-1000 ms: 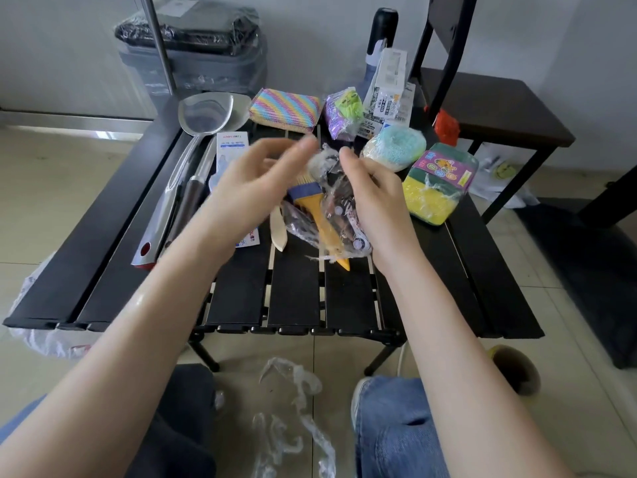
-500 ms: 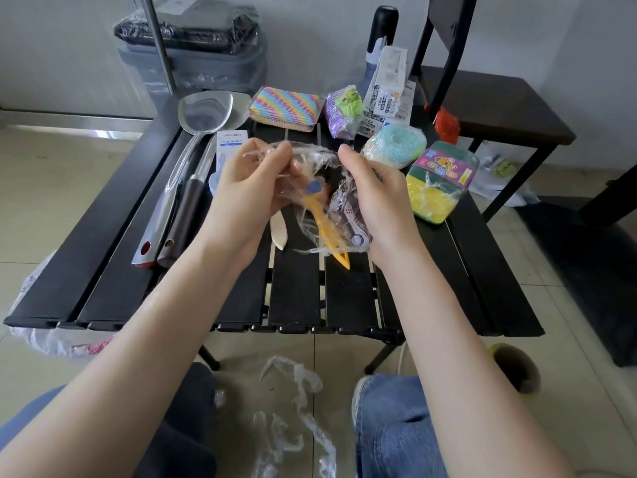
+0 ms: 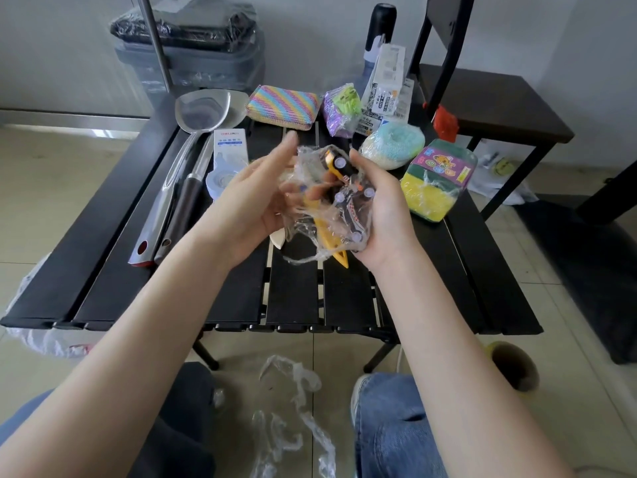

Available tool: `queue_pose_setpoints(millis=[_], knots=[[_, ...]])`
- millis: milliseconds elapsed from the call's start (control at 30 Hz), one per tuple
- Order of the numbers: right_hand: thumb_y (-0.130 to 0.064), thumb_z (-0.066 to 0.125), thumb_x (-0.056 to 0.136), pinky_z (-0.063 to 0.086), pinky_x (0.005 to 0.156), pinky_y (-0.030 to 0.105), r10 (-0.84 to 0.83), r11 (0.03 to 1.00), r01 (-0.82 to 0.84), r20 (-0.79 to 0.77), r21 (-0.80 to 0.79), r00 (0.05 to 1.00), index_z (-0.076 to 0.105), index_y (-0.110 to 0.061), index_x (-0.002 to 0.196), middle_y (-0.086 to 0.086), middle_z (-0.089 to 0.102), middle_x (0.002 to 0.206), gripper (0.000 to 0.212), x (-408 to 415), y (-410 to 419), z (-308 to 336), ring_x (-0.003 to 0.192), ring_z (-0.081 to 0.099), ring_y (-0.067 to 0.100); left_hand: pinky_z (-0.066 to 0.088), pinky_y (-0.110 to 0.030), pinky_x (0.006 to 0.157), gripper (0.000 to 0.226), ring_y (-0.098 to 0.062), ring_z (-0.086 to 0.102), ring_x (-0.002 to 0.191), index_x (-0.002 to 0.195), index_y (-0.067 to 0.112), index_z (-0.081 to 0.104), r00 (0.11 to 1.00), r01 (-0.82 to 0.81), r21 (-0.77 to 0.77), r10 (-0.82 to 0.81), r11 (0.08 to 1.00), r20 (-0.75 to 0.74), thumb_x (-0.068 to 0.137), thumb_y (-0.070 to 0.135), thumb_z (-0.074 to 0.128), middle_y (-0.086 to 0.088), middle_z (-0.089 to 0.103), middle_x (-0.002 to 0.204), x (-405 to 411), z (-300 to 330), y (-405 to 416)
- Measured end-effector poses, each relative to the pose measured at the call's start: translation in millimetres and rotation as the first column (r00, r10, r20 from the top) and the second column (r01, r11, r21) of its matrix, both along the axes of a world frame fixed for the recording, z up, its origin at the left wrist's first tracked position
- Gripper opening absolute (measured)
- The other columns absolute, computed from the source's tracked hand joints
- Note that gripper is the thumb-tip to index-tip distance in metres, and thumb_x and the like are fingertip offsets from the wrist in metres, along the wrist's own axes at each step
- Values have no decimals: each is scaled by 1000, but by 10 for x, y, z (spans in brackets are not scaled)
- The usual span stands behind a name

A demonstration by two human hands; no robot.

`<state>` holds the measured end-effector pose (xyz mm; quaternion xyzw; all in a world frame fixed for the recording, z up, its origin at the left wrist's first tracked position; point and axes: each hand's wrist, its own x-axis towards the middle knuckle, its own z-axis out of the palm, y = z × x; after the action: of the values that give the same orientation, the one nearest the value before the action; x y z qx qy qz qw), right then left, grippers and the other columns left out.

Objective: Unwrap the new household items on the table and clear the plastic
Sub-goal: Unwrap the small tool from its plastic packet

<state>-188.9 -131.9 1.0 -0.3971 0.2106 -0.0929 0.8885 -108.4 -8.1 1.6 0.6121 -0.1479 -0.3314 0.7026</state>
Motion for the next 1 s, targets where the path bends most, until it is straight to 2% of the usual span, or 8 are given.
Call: queue_pose_setpoints(millis=[100, 167, 333, 467, 600, 700, 833, 1000], knots=[[-41, 52, 95, 56, 74, 36, -24, 994, 11, -119, -108, 993, 72, -7, 90, 11, 71, 78, 40, -7, 16, -19, 70, 68, 24, 38, -13, 53, 31, -7, 45, 56, 95, 13, 70, 951, -28, 187, -31, 982, 306, 88, 43, 62, -7, 53, 74, -111, 24, -13], [-43, 54, 95, 59, 70, 35, -52, 988, 26, -169, -153, 984, 69, -6, 106, 15, 73, 89, 42, -2, 41, -19, 75, 70, 25, 34, -11, 43, 26, -3, 41, 44, 90, 6, 67, 932, -156, 160, 92, 975, 351, 92, 32, 61, 0, 49, 60, -132, 8, -22], [-45, 49, 97, 59, 60, 29, -57, 973, 6, -219, -229, 974, 67, -7, 114, 14, 74, 99, 46, 20, 101, -27, 79, 72, 22, 31, -13, 42, 19, -3, 36, 46, 80, 18, 66, 977, -138, 47, 128, 989, 173, 95, 25, 56, 12, 39, 51, -147, 36, -18], [-62, 36, 95, 56, 80, 38, -13, 980, -32, -228, -196, 974, 64, -1, 119, 16, 72, 104, 71, -10, 64, 29, 90, 69, 26, 30, -12, 37, 28, -3, 36, 47, 72, 21, 76, 992, -123, -16, 122, 992, -43, 94, 20, 57, 3, 41, 62, -151, 59, -23], [-57, 55, 89, 58, 83, 37, 64, 856, -159, -203, -493, 977, 71, -19, 104, 5, 75, 98, 44, -32, 119, 68, 91, 72, 18, 35, -12, 34, 25, -4, 38, 38, 83, 15, 72, 984, -98, -114, 79, 989, -162, 96, 15, 51, 2, 41, 54, -191, 100, -49], [-50, 58, 91, 58, 81, 44, -48, 848, -76, -218, -525, 975, 71, -11, 102, 14, 73, 101, 43, -28, 156, 69, 92, 71, 29, 32, -13, 34, 24, -3, 28, 39, 97, 15, 71, 984, -61, -156, 34, 986, -174, 96, 13, 47, 6, 31, 53, -208, 90, -56], [-49, 53, 94, 45, 37, 23, -96, 907, 21, -157, -421, 983, 66, 1, 100, 8, 64, 60, 52, -6, 134, 72, 44, 59, 19, 19, -15, 38, 28, -4, 23, 41, 114, 21, 64, 991, -127, -130, 130, 983, 18, 101, 14, 39, 13, 34, 43, -227, 63, -70], [-49, 48, 96, 45, 50, 24, -180, 960, 141, -148, -244, 972, 62, -11, 82, 3, 66, 59, 43, 17, -11, 62, 50, 57, 15, 40, -15, 54, 15, 4, 53, 54, 90, 28, 70, 766, -241, 76, 142, 968, 627, 90, 41, 61, 16, 63, 59, -270, 44, -70]])
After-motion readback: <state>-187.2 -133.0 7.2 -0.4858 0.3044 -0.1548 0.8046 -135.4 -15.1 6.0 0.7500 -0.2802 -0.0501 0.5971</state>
